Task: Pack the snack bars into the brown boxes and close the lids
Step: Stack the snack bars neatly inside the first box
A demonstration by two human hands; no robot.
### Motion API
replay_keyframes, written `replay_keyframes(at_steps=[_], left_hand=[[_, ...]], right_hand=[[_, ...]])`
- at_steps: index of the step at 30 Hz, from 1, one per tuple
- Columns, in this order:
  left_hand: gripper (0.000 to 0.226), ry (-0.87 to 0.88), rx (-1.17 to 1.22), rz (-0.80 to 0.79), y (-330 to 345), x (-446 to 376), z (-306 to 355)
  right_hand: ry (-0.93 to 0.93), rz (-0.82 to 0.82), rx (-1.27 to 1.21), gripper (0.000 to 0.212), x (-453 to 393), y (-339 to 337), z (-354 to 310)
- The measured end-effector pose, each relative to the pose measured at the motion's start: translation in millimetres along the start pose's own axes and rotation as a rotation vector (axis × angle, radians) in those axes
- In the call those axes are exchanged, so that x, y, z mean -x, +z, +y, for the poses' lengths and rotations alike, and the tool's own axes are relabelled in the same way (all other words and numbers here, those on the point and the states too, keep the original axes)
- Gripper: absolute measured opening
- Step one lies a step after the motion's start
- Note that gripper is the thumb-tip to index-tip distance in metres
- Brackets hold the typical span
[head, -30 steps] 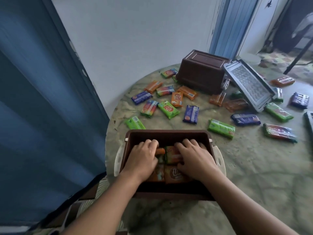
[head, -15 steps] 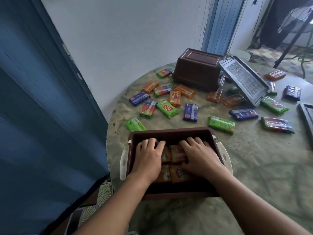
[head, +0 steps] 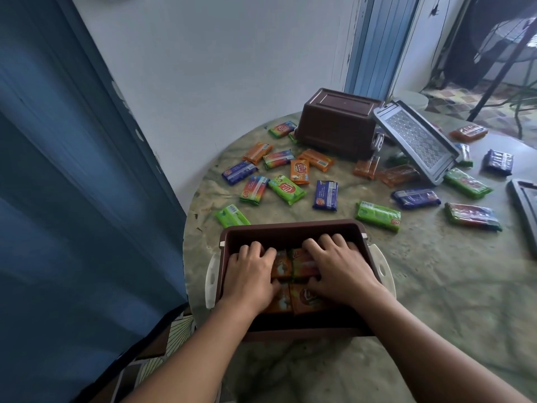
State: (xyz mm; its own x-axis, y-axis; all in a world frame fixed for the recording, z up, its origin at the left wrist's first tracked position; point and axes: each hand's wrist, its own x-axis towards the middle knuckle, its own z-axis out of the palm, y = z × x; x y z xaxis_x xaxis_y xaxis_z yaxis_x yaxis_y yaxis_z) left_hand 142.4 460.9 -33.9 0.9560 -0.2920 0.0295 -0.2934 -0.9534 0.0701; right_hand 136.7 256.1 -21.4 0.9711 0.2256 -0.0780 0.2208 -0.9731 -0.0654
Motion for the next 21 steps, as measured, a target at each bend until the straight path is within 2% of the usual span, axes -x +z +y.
replay_keyframes(at_steps=[4, 9, 16, 18, 21], left_hand=[[0.055, 0.004, -0.017, 0.003, 1.7, -1.4, -0.2], [0.056, -0.001, -0.016, 0.008, 2.2, -2.0, -0.2], [0.054, -0.011, -0.015, 0.013, 3.2, -2.1, 0.1], [0.054, -0.016, -0.015, 0.016, 3.2, -1.8, 0.8], [0.057, -0.016, -0.016, 0.013, 3.9, -2.6, 1.0]], right_hand=[[-0.006, -0.005, -0.032, 0.055, 0.8, 0.3, -0.8], [-0.015, 0.026, -0.072, 0.051, 1.5, 4.4, -0.9], [0.052, 0.253, -0.143, 0.024, -0.6, 4.4, 2.1], [0.063, 0.263, -0.203, 0.024, 0.7, 2.4, 0.2], [0.080, 0.192, -0.290, 0.034, 0.0, -1.3, -1.6]])
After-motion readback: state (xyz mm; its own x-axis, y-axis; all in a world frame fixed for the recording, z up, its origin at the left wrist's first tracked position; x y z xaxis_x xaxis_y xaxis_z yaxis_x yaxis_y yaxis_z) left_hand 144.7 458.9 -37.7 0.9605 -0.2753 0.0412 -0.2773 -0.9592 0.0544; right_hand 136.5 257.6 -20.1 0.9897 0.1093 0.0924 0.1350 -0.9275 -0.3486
